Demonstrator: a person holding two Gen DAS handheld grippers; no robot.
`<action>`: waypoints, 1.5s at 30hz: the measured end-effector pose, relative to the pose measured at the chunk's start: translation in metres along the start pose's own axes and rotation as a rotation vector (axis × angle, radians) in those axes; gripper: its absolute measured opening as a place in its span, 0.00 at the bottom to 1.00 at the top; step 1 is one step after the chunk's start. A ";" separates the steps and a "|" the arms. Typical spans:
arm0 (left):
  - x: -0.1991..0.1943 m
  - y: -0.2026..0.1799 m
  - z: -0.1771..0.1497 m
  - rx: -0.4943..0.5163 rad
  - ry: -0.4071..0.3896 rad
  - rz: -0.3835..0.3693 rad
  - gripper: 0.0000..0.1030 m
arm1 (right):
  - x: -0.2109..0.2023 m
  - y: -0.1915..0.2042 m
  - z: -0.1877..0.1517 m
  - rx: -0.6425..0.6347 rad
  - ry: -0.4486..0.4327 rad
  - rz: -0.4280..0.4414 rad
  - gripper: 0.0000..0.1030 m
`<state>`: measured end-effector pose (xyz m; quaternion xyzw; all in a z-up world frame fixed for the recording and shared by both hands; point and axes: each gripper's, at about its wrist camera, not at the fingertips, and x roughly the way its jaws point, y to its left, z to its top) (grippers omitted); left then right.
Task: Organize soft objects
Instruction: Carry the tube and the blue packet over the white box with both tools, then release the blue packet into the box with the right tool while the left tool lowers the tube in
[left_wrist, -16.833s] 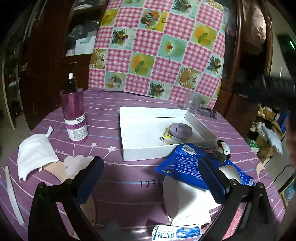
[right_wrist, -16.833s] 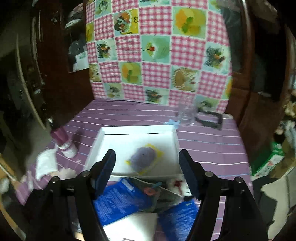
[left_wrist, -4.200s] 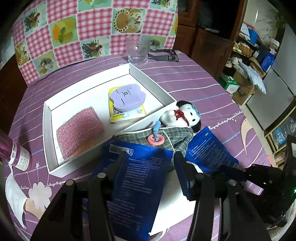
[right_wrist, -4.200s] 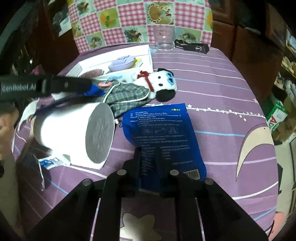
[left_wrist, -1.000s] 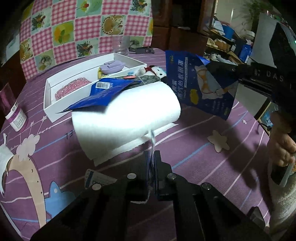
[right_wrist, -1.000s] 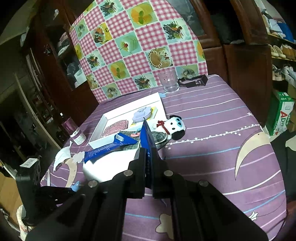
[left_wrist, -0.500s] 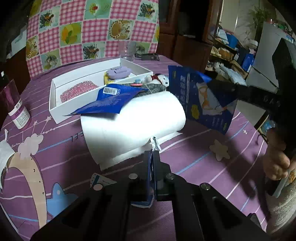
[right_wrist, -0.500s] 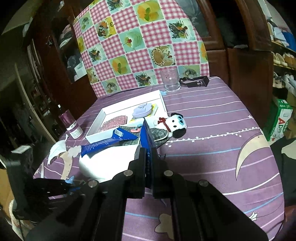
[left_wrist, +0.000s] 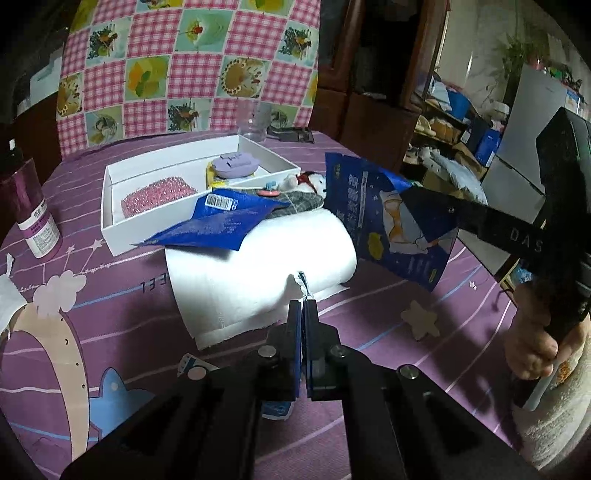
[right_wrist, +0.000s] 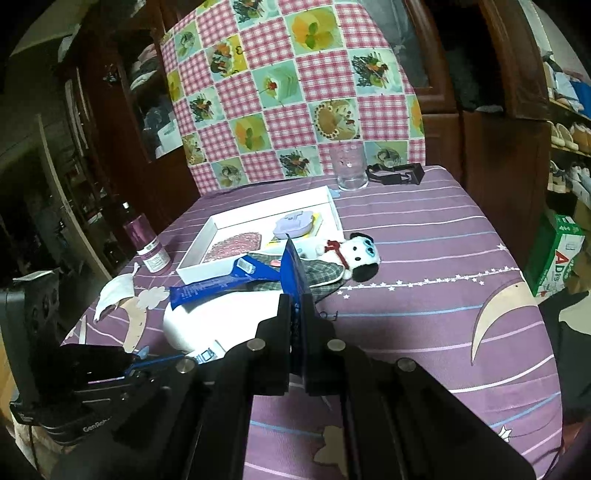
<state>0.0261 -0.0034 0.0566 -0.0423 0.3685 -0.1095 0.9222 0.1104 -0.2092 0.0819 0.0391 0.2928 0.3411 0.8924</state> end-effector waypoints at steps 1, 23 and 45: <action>-0.003 -0.001 0.001 -0.002 -0.015 0.000 0.00 | 0.000 0.000 0.001 0.003 0.000 0.015 0.05; -0.073 0.021 0.064 -0.082 -0.167 0.155 0.00 | 0.009 -0.010 0.092 0.214 0.022 0.203 0.05; 0.089 0.165 0.105 -0.443 -0.071 0.189 0.00 | 0.267 -0.031 0.096 0.565 0.376 0.372 0.19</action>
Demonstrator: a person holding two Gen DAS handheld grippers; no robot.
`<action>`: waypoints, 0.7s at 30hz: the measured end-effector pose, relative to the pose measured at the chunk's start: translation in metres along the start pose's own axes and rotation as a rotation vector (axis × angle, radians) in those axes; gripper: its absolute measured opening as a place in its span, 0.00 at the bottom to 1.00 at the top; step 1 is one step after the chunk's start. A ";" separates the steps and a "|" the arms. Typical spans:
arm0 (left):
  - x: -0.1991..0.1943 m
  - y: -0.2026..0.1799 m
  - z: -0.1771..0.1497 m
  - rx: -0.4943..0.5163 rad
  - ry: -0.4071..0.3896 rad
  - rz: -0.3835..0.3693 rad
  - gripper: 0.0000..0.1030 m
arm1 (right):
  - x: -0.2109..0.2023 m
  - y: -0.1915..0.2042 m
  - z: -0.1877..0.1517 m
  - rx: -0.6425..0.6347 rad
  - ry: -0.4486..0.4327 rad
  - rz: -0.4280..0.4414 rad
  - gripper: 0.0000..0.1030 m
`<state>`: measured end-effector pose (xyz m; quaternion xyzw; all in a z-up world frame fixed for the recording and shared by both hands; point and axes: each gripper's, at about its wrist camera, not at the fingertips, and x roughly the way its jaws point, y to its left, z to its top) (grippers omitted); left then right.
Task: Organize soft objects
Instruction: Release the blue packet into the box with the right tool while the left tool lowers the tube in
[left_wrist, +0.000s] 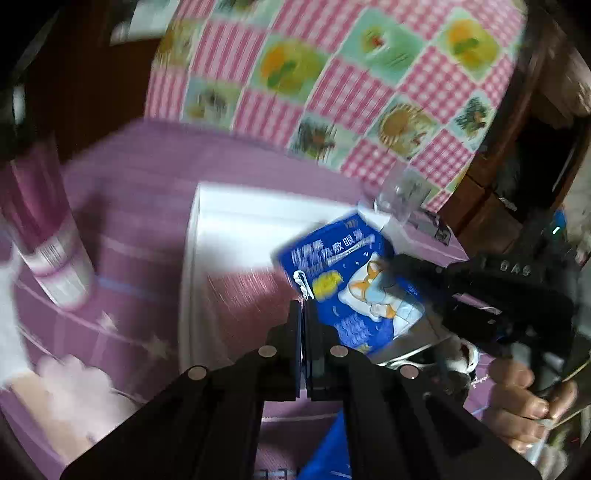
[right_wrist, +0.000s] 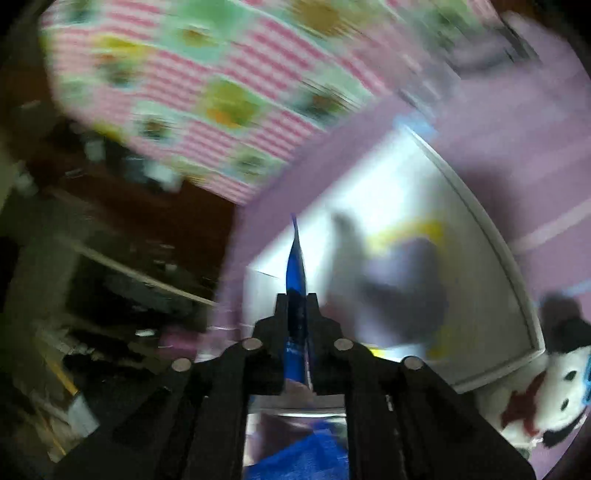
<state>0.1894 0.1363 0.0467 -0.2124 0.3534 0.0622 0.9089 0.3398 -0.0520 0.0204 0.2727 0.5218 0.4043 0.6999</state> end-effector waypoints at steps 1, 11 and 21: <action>0.006 0.003 -0.001 -0.002 0.022 0.024 0.00 | 0.001 -0.005 0.003 0.033 0.026 0.019 0.20; 0.017 0.002 -0.011 -0.005 0.041 0.095 0.01 | -0.043 0.008 0.008 -0.128 -0.125 -0.281 0.74; 0.006 -0.004 -0.015 0.065 -0.047 0.146 0.52 | -0.039 0.001 0.000 -0.320 -0.144 -0.266 0.74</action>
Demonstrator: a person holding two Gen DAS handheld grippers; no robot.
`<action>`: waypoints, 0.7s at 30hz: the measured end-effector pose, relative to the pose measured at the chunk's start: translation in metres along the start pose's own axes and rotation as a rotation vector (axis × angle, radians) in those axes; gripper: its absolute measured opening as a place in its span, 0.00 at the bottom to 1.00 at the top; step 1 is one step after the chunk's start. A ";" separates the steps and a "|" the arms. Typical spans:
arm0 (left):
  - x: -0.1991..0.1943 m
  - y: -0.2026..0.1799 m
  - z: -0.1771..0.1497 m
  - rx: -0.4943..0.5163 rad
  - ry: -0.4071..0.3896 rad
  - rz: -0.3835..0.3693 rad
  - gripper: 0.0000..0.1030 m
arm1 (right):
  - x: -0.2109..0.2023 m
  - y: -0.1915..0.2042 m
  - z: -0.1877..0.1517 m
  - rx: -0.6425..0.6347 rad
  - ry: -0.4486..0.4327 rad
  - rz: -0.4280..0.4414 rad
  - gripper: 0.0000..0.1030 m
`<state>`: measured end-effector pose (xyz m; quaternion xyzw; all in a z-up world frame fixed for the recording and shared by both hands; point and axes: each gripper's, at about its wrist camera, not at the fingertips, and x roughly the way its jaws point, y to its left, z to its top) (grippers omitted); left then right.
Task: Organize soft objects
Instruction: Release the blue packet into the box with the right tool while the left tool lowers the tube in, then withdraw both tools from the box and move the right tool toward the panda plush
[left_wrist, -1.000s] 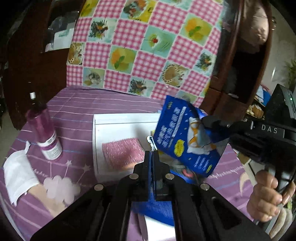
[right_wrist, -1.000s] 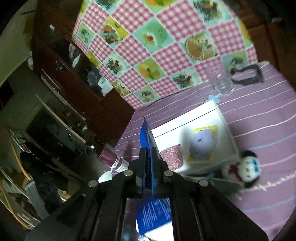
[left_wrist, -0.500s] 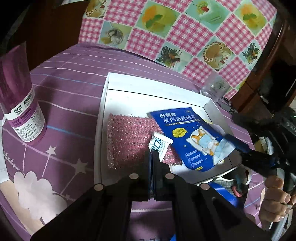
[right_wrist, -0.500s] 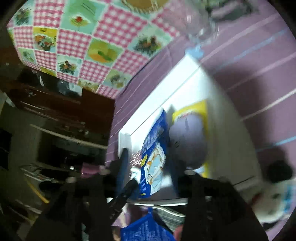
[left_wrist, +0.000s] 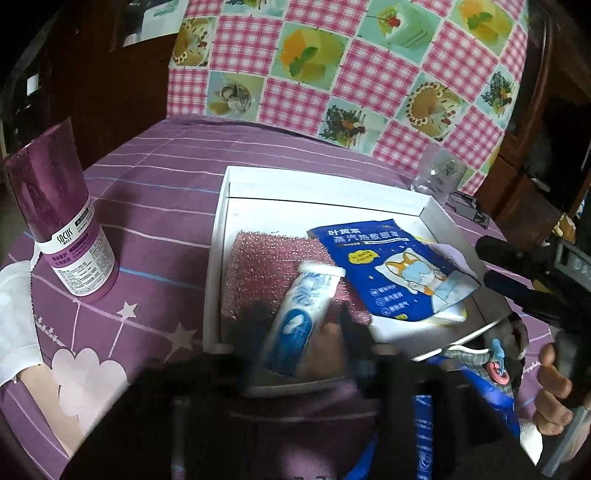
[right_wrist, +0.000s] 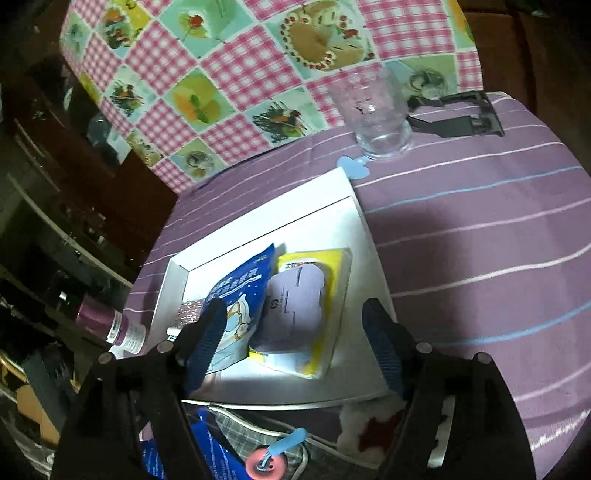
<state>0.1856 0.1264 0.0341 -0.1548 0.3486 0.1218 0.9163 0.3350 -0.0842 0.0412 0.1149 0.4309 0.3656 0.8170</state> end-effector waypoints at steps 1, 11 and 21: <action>-0.003 -0.001 -0.001 0.007 -0.015 0.004 0.56 | 0.000 0.001 -0.001 -0.015 -0.001 0.003 0.75; -0.013 -0.017 -0.005 0.111 -0.106 0.108 0.70 | 0.000 0.008 -0.011 -0.129 -0.083 -0.021 0.76; -0.025 -0.008 -0.001 0.047 -0.156 0.063 0.71 | -0.018 0.023 -0.014 -0.225 -0.173 0.002 0.76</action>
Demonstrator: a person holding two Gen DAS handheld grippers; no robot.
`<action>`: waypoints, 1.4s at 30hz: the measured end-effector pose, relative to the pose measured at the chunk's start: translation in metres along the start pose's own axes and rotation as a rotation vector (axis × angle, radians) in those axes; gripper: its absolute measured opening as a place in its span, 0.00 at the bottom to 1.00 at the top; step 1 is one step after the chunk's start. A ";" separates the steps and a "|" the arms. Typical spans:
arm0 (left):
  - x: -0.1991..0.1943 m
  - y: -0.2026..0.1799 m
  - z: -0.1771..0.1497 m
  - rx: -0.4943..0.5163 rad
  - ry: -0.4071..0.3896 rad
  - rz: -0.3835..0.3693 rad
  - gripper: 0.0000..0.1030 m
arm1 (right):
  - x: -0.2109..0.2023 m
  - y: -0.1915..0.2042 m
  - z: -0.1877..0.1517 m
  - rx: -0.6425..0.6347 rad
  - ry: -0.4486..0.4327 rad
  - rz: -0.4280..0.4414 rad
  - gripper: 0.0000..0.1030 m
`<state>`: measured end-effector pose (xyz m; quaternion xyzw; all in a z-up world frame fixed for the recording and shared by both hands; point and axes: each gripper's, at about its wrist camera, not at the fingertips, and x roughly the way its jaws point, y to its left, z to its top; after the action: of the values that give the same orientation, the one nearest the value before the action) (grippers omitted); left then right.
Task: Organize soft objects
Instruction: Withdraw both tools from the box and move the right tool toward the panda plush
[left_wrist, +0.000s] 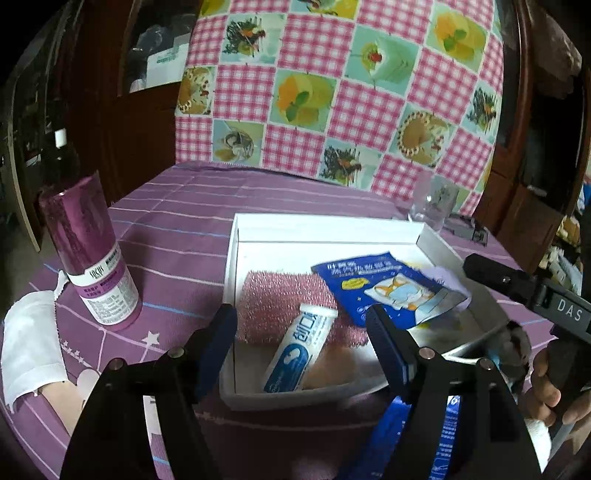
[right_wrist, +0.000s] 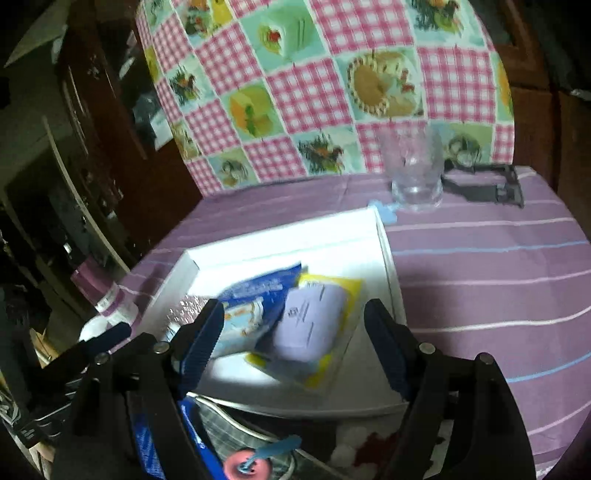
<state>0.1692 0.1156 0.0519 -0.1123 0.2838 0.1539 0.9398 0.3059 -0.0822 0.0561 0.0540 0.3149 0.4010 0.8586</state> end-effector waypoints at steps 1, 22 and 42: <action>-0.001 0.001 0.001 -0.006 -0.007 0.001 0.71 | -0.002 -0.001 0.001 0.010 -0.009 -0.006 0.76; -0.020 -0.010 -0.003 0.034 -0.131 0.033 0.71 | -0.063 0.035 -0.002 -0.190 0.075 -0.109 0.76; -0.040 -0.048 -0.003 0.204 -0.073 -0.192 0.71 | -0.109 -0.009 -0.066 -0.121 -0.048 -0.180 0.76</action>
<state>0.1528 0.0608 0.0782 -0.0371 0.2514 0.0375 0.9664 0.2211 -0.1771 0.0548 -0.0167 0.2730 0.3393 0.9000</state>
